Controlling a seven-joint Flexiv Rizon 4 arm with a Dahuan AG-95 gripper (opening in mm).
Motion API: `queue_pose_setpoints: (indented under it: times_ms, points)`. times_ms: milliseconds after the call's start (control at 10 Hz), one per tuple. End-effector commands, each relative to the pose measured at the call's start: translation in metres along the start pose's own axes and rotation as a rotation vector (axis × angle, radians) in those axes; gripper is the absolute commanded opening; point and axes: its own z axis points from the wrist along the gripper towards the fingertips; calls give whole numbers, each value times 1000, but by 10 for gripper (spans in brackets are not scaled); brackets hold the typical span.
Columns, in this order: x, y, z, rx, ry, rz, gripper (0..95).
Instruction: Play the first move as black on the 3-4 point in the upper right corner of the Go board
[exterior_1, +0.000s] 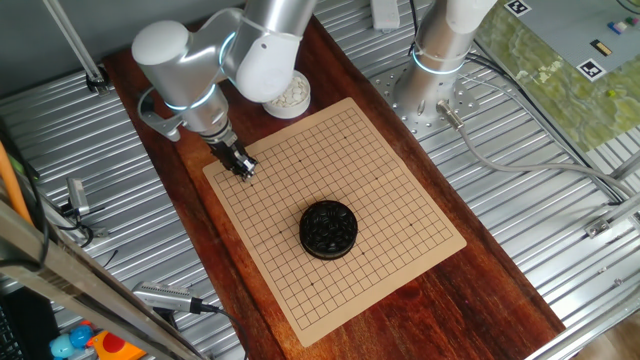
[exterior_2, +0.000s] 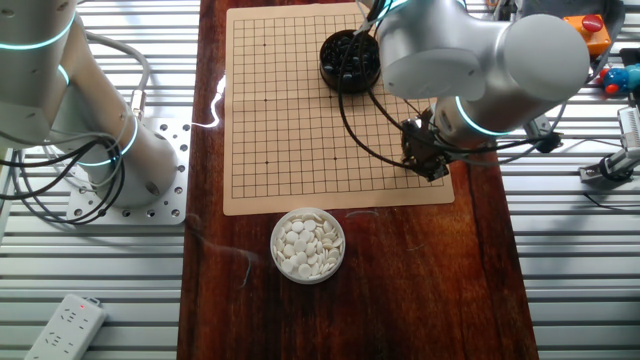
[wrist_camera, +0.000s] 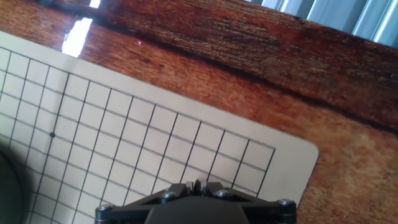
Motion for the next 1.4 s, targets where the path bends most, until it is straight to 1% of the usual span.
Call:
queue_pose_setpoints:
  times_ms: [100, 200, 1000, 1100, 1400]
  points:
    - [0, 0, 0, 3, -2, -4, 0]
    - [0, 0, 0, 6, -8, -11, 190]
    - [0, 0, 0, 12, -19, -25, 190]
    - [-1, 1, 0, 14, -23, -31, 380]
    - [-2, 3, 0, 18, -25, -47, 380]
